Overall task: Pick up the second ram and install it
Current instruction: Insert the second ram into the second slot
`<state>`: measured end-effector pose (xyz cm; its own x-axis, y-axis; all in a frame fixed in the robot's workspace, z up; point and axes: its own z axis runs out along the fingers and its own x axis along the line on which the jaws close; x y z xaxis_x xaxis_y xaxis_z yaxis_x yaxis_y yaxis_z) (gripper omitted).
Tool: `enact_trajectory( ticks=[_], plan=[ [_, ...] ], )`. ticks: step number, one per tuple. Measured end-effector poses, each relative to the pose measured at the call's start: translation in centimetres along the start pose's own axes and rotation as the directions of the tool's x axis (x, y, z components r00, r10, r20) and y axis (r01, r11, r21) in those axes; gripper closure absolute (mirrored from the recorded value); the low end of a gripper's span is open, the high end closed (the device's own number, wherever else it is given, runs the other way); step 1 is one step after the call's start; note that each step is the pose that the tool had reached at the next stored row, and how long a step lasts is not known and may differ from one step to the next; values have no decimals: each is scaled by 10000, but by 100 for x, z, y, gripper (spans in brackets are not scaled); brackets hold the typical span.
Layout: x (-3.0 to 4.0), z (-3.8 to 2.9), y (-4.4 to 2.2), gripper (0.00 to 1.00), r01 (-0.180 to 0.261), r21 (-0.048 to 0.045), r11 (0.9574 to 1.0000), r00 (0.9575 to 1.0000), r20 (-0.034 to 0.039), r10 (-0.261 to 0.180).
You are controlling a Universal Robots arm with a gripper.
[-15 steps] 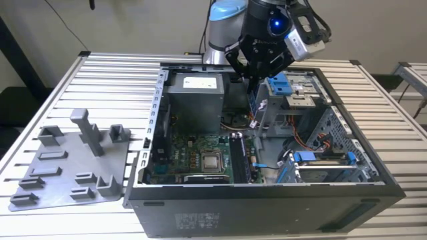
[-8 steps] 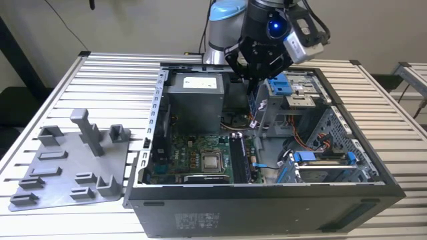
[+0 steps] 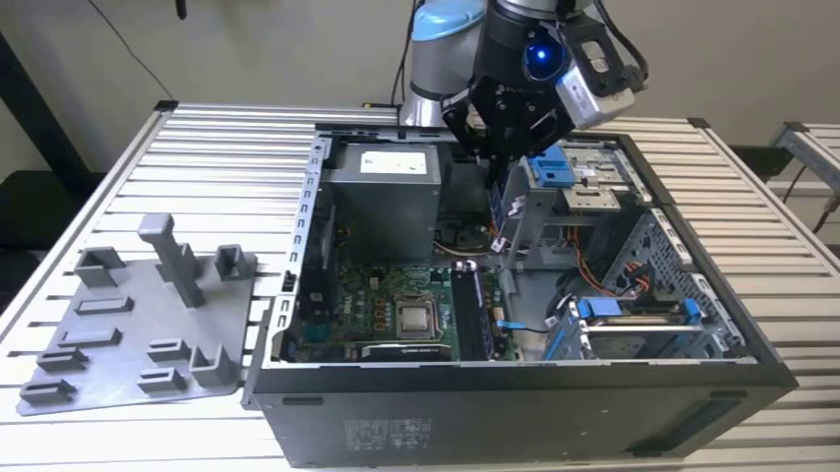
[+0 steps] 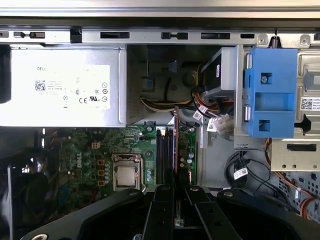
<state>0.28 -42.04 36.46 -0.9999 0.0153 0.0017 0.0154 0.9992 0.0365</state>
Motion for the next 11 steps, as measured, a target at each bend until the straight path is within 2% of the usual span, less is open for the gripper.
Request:
enact_trajectory(
  ticks=[11],
  plan=[
    [-1, 60, -9, 86, -134, 0, 9999, 9999, 5, 134]
  ],
)
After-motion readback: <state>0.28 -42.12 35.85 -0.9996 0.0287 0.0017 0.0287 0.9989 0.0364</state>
